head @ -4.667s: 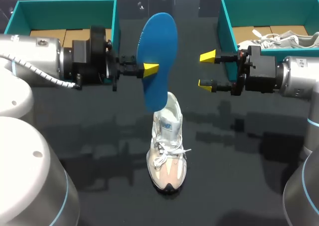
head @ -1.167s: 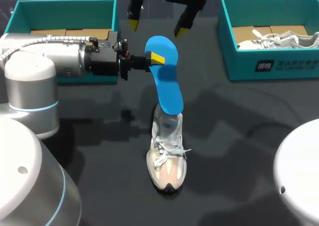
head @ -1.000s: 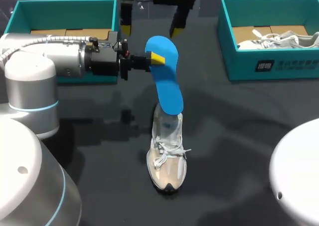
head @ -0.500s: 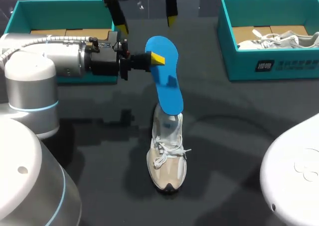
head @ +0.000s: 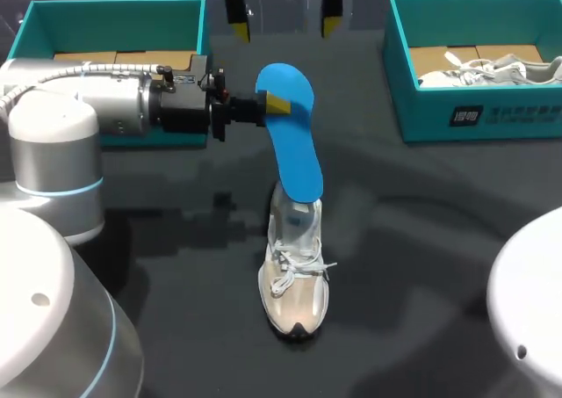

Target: Take the shoe out of the shoebox, open the shoe tongue, remove and reinsert the insole, then place the shoe into the shoebox

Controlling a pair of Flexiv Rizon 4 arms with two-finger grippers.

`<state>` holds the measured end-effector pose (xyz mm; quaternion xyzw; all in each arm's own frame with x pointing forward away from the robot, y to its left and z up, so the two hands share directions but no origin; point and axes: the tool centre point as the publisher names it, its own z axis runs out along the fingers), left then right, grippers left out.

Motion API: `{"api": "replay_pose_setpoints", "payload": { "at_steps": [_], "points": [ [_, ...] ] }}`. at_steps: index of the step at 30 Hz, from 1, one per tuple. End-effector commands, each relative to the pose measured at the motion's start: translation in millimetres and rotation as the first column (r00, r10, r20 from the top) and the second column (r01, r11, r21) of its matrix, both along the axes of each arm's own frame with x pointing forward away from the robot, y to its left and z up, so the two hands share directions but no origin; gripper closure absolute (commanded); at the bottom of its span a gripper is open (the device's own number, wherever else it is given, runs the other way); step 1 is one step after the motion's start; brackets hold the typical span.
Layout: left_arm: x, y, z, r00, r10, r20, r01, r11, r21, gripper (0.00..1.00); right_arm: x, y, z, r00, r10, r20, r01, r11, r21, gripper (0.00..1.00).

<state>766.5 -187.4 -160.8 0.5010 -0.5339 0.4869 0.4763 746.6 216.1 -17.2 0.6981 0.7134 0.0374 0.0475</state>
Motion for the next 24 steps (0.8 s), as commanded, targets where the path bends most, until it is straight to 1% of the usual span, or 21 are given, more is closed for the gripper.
{"api": "replay_pose_setpoints", "payload": {
  "at_steps": [1,2,8,11,13,15,16,17,19,20,24],
  "points": [
    [0.7,-1,0,1.000,-0.001,0.000,0.001,1.000,0.001,1.00,-2.3,-18,-10,1.000,0.027,-0.001,-0.024,0.930,0.367,0.00],
    [0.7,-1,0,1.000,-0.001,0.000,0.001,1.000,0.001,1.00,-1.7,-23,-13,1.000,0.019,-0.006,-0.015,0.912,0.411,0.00],
    [0.7,-1,0,1.000,-0.001,0.000,0.001,1.000,0.001,1.00,-0.6,-34,-27,1.000,0.006,-0.010,0.001,0.825,0.566,0.00],
    [0.7,-1,0,1.000,-0.001,0.000,0.001,1.000,0.001,1.00,-0.4,-38,-35,1.000,-0.015,-0.025,0.027,0.784,0.620,0.00],
    [0.7,-1,0,1.000,-0.001,0.000,0.001,1.000,0.001,1.00,-0.5,-40,-40,0.999,-0.024,-0.026,0.035,0.748,0.663,0.00],
    [0.7,-1,0,1.000,-0.001,0.000,0.001,1.000,0.001,1.00,-0.3,-42,-45,0.999,-0.036,-0.039,0.053,0.720,0.692,0.00],
    [0.7,-1,0,1.000,-0.001,0.000,0.001,1.000,0.001,1.00,-0.3,-44,-47,0.998,-0.042,-0.043,0.060,0.695,0.716,0.00],
    [0.7,-1,0,1.000,-0.001,0.000,0.001,1.000,0.001,1.00,-0.1,-46,-50,0.998,-0.043,-0.050,0.066,0.682,0.728,0.00],
    [0.7,-1,0,1.000,-0.001,0.000,0.001,1.000,0.001,1.00,0.6,-48,-53,0.997,-0.049,-0.065,0.081,0.663,0.744,0.00],
    [0.7,-1,0,1.000,-0.001,0.000,0.001,1.000,0.001,1.00,1.5,-48,-57,0.996,-0.044,-0.072,0.084,0.644,0.761,0.00],
    [0.7,-1,0,1.000,-0.001,0.000,0.001,1.000,0.001,1.00,3.8,-48,-65,0.996,-0.040,-0.085,0.092,0.607,0.790,0.00]
  ]
}}
